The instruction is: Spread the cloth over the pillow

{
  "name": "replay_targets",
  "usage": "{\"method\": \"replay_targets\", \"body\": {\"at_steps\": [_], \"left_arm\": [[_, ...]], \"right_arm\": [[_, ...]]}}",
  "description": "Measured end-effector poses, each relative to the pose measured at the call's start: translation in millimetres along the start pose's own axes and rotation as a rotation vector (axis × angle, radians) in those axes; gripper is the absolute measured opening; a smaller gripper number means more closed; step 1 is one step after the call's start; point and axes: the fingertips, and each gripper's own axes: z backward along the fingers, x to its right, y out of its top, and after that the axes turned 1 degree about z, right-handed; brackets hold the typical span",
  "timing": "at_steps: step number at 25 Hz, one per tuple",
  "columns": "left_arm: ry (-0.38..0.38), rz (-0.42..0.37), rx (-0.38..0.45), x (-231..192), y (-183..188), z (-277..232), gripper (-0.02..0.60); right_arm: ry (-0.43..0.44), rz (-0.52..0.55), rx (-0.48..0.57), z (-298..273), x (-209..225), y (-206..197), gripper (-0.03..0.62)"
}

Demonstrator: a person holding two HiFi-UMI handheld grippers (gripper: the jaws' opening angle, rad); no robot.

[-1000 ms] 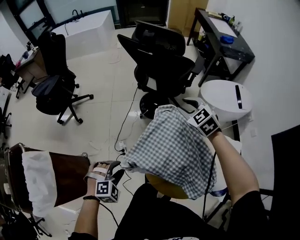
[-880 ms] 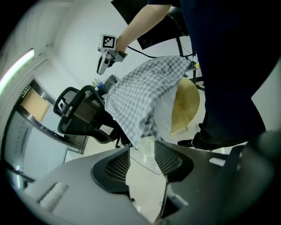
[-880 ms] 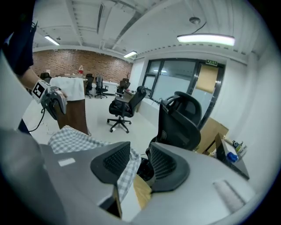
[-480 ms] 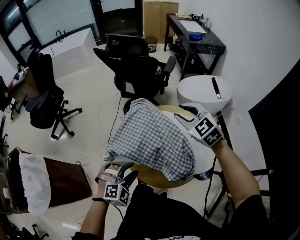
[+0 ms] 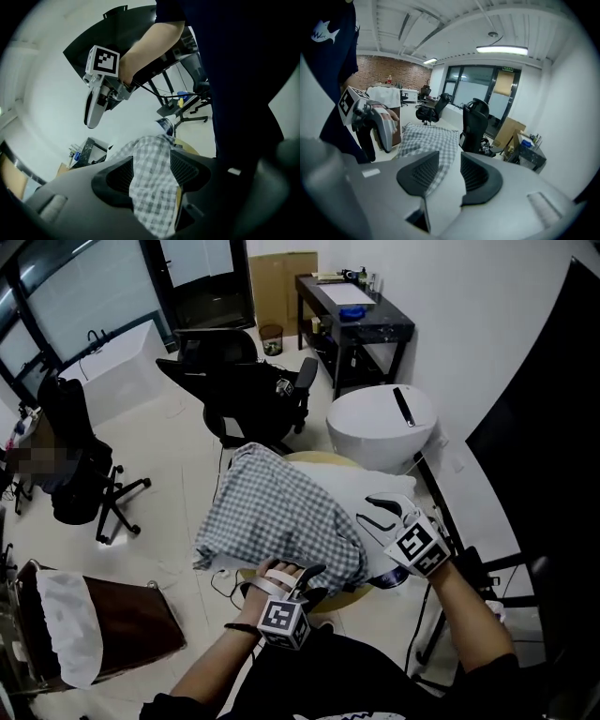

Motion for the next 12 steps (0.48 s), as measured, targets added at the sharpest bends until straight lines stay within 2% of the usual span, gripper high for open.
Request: {"method": "replay_targets", "body": {"at_steps": [6, 9, 10, 12], "left_arm": [[-0.092, -0.045, 0.022, 9.4, 12.1, -39.4, 0.255], [-0.149, -0.090, -0.022, 16.1, 10.0, -53.7, 0.253], [-0.155, -0.099, -0.043, 16.8, 8.3, -57.3, 0.237], [-0.134, -0.088, -0.071, 11.9, 6.0, -60.8, 0.143]], "right_arm": [[-0.013, -0.102, -0.108, 4.1, -30.9, -70.7, 0.155], [-0.019, -0.133, -0.133, 9.1, -37.9, -92.8, 0.155], [-0.018, -0.147, -0.133, 11.7, -39.8, -97.7, 0.155], [-0.004, -0.170, -0.126, 16.4, -44.1, -105.1, 0.155]]}}
